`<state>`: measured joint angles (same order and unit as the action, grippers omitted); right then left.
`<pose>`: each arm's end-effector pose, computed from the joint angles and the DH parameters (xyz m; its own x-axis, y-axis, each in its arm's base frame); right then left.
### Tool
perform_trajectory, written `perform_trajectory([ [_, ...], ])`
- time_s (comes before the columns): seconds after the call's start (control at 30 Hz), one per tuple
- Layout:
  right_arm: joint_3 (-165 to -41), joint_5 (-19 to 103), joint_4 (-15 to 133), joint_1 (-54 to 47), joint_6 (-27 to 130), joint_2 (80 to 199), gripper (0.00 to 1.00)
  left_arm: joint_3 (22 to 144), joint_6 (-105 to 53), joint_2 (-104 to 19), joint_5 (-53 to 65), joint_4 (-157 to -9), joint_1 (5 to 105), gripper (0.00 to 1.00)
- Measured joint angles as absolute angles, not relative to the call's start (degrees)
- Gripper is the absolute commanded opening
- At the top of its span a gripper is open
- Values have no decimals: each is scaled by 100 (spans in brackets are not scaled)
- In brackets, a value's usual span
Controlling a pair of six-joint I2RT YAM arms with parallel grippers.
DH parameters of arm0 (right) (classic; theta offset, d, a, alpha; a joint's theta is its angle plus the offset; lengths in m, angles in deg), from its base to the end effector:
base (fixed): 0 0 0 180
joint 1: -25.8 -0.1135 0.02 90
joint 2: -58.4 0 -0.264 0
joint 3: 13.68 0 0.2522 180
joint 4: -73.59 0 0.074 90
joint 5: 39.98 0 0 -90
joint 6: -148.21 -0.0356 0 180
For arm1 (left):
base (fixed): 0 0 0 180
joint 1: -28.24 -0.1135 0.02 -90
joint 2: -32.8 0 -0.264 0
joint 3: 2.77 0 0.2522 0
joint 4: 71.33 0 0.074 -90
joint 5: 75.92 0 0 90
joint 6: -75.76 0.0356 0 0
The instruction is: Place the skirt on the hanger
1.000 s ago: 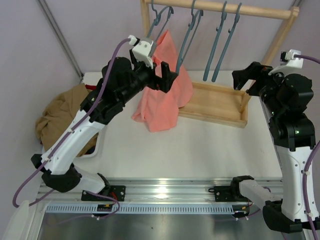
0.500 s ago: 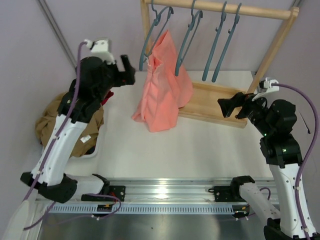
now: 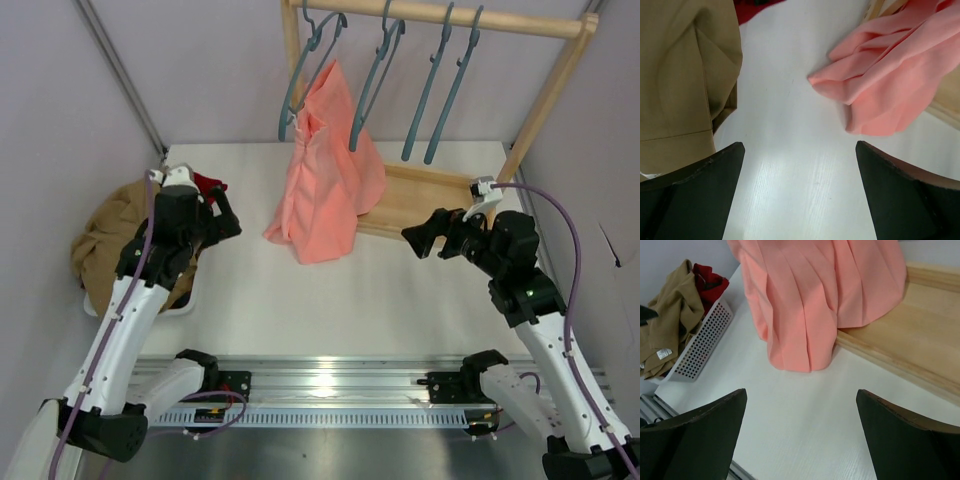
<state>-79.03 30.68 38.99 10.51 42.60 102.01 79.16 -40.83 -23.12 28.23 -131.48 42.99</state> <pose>0.1589 0.0557 0.3651 -0.3575 0.1655 -0.9191 -0.4818 0.8104 0.3333 0.1845 -0.0396 0.3819 -0.5082 -0.3150 -0.8015 -0.1971 0.9485 -0.2478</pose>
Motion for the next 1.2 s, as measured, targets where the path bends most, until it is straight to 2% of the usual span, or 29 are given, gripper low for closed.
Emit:
perform_trajectory([
  [0.2, -7079, 3634, 4102, 1038, 3884, 9452, 99, 6799, -4255, -1731, 2637, -12888, 4294, 99],
  [0.5, -5700, 4493, 4369, 1038, 3202, 7972, 99, 5920, -4533, -999, 2532, -12444, 4294, 99],
  [0.83, -4878, 4826, 4393, 1038, 2651, 7445, 99, 4399, -4953, 260, 2043, -11504, 4294, 99],
  [1.2, -4856, 4832, 4642, 1038, 2563, 7581, 99, 4067, -5073, 658, 1481, -10864, 4294, 99],
])
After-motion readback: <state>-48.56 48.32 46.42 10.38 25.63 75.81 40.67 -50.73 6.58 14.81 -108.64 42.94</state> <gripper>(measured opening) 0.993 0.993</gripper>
